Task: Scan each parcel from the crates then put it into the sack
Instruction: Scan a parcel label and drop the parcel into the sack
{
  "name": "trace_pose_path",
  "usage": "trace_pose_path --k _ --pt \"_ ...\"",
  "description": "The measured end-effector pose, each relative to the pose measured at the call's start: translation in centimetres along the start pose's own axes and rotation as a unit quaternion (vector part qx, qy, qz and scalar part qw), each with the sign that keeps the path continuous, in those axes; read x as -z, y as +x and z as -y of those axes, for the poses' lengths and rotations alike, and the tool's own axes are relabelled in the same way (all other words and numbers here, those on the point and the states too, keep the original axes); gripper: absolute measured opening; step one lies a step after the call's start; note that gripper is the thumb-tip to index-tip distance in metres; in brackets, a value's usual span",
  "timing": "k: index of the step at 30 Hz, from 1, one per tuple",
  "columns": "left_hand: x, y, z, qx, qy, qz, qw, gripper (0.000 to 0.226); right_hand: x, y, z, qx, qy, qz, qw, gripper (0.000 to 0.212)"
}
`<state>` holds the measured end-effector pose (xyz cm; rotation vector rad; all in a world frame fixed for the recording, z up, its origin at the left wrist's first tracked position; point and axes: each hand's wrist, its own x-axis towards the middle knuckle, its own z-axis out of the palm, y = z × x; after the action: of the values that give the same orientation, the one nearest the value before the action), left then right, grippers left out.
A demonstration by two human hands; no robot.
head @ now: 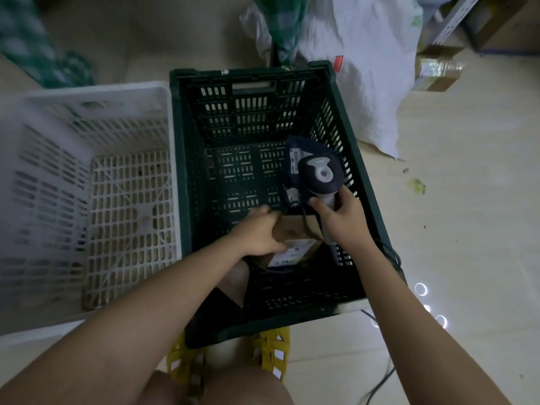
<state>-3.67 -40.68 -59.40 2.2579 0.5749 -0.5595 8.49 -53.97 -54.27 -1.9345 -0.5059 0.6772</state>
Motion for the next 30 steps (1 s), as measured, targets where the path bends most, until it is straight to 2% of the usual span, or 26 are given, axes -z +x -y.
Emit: trace_pose_path --k 2,6,9,13,18,21,23,25,30 --pt "3.2 -3.1 -0.3 -0.009 -0.016 -0.050 0.999 0.080 -0.6 -0.8 1.6 0.020 0.016 -0.032 0.999 0.023" --pt "6.6 -9.8 0.2 -0.021 -0.020 -0.150 0.988 0.080 -1.6 -2.3 6.2 0.061 0.044 -0.086 0.993 0.022" --pt "8.4 -14.6 0.4 -0.016 -0.082 -0.212 0.974 0.077 -1.8 -3.6 10.2 0.104 0.032 -0.101 0.989 0.026" --pt "10.2 -20.4 0.4 0.008 -0.293 -0.309 0.904 0.063 -2.2 -5.8 15.3 0.139 0.027 -0.088 0.986 0.040" --pt "12.2 -27.3 -0.5 0.037 -0.396 -0.383 0.833 0.048 -4.0 -10.4 21.0 0.142 0.059 0.001 0.988 0.043" --pt "13.1 -30.9 0.0 0.041 -0.481 -0.400 0.779 0.039 -5.3 -12.8 23.1 0.122 0.089 0.034 0.988 0.042" --pt "13.4 -33.0 0.4 0.038 -0.521 -0.399 0.754 0.036 -6.0 -14.3 23.9 0.102 0.128 0.029 0.986 0.041" --pt "13.4 -34.8 0.9 0.031 -0.540 -0.392 0.744 0.038 -6.5 -15.7 24.5 0.095 0.159 0.015 0.983 0.040" --pt "12.4 -37.2 1.3 0.021 -0.533 -0.392 0.749 0.028 -7.4 -19.1 25.3 0.119 0.171 0.028 0.978 0.045"
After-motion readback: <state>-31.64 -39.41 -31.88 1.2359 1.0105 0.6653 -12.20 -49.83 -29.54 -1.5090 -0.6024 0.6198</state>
